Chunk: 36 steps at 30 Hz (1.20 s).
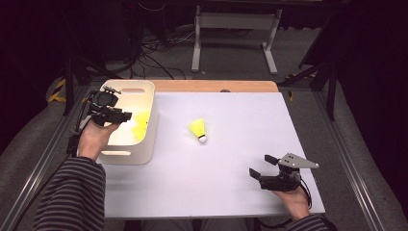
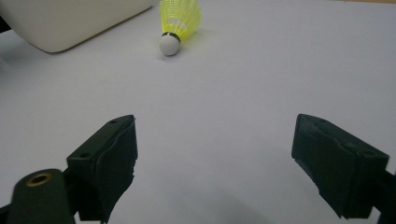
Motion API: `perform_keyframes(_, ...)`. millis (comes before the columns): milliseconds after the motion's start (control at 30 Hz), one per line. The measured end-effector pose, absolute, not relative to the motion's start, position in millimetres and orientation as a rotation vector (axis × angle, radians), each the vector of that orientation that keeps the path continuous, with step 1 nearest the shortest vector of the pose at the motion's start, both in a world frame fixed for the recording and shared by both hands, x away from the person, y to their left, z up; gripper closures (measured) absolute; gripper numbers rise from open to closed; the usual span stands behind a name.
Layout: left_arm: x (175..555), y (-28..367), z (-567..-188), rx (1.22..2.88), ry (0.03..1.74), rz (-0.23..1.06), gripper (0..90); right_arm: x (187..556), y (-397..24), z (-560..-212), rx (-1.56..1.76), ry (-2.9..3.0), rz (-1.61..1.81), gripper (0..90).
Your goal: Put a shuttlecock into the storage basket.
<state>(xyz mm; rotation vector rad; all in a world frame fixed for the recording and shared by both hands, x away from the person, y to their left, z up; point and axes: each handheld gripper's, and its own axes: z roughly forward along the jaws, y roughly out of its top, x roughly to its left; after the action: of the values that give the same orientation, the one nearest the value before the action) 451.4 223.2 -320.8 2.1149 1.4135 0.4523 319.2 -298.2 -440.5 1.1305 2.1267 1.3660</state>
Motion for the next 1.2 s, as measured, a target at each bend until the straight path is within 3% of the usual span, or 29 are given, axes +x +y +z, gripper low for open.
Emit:
perform_keyframes(733,429,224,-314,2.042,1.364,0.419,37.7,318,-300,-440,1.133,2.119,1.368,14.7)
perform_keyframes(1200,419,221,-313,2.020,1.325,0.411,33.5,316,-302,-439,1.135,2.112,1.365,14.5)
